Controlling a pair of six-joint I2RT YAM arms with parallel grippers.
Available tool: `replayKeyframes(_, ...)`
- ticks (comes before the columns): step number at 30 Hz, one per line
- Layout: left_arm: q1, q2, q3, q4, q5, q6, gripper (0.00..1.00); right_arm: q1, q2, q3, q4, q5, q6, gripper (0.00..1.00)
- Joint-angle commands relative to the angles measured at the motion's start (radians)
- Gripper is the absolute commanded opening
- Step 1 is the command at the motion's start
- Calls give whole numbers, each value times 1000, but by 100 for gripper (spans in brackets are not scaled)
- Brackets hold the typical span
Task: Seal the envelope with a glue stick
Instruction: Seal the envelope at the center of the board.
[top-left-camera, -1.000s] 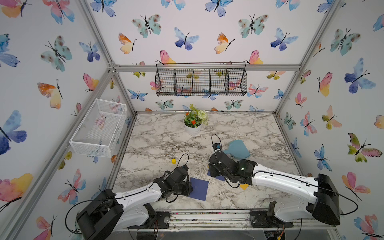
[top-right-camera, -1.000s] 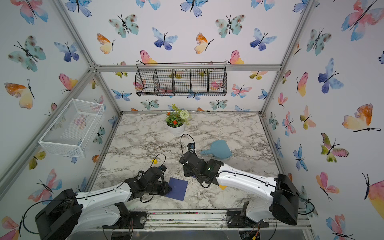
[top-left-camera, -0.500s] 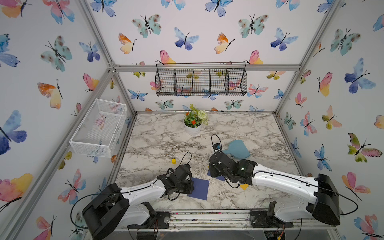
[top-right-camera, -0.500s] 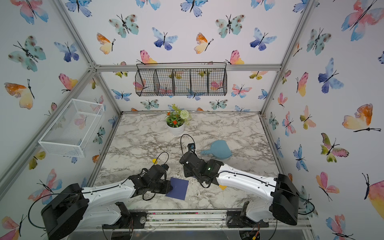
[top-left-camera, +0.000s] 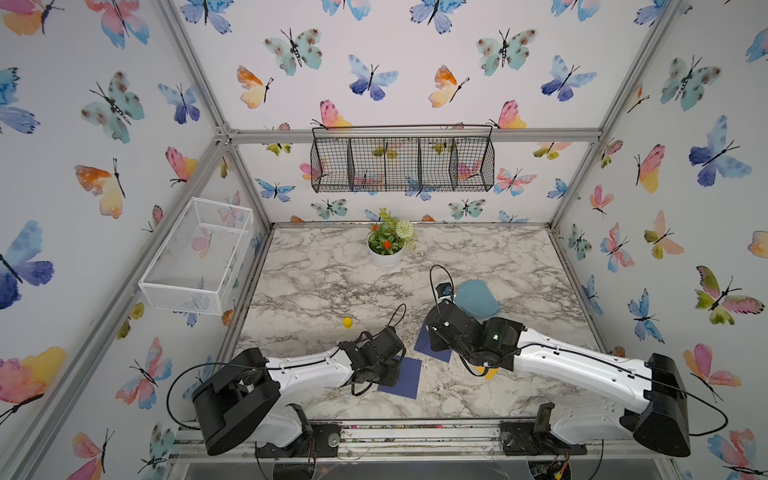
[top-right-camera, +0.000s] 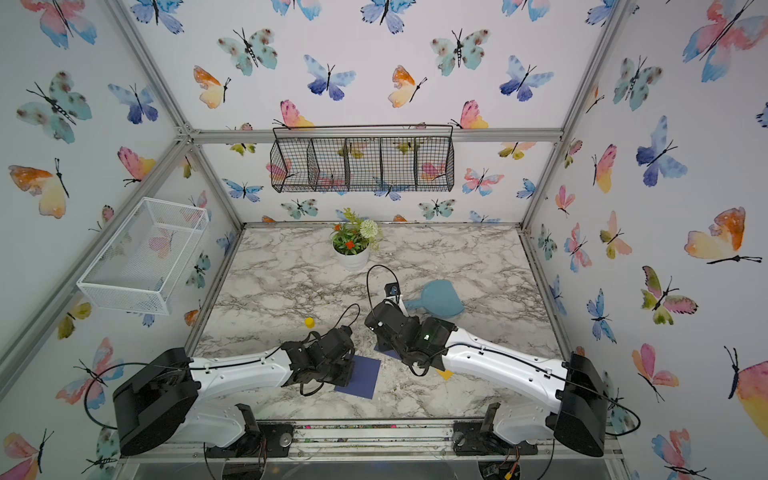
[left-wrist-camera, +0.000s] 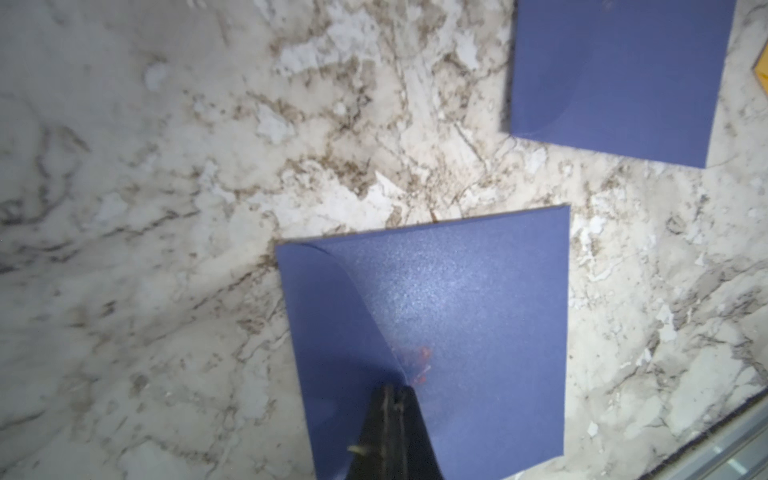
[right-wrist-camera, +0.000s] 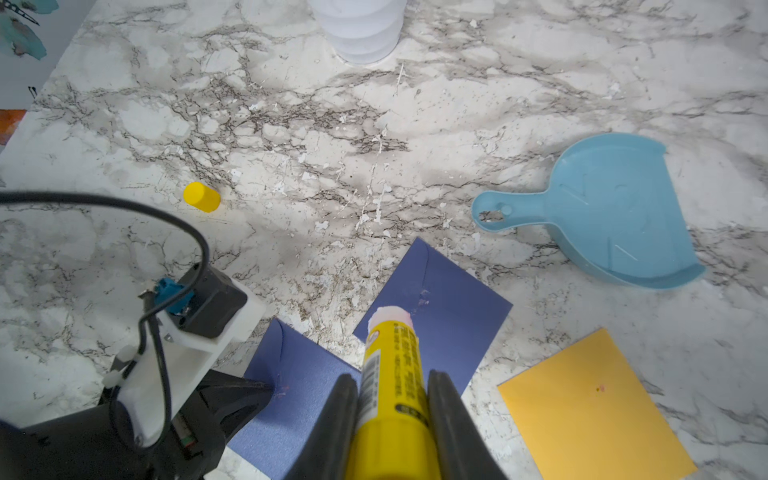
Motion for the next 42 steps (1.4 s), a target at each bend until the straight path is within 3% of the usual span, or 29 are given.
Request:
replayKeyframes(1, -27, 133, -53, -155, -68, -3, 0, -7, -29, 21, -45, 54, -14, 3)
replayKeyframes(10, -64, 197, -26, -186, -83, -5, 0, -16, -47, 7, -47, 58, -20, 3)
replayKeyframes(21, 9, -67, 47, -189, -36, 38, 0, -25, -53, 24, -52, 65, -23, 3)
replayKeyframes(26, 51, -123, 50, -195, -19, 63, 0, -26, -42, 33, -51, 59, -23, 3)
replayKeyframes(42, 65, -4, 52, -146, -38, 110, 0, -27, -25, 51, -55, 55, -28, 3)
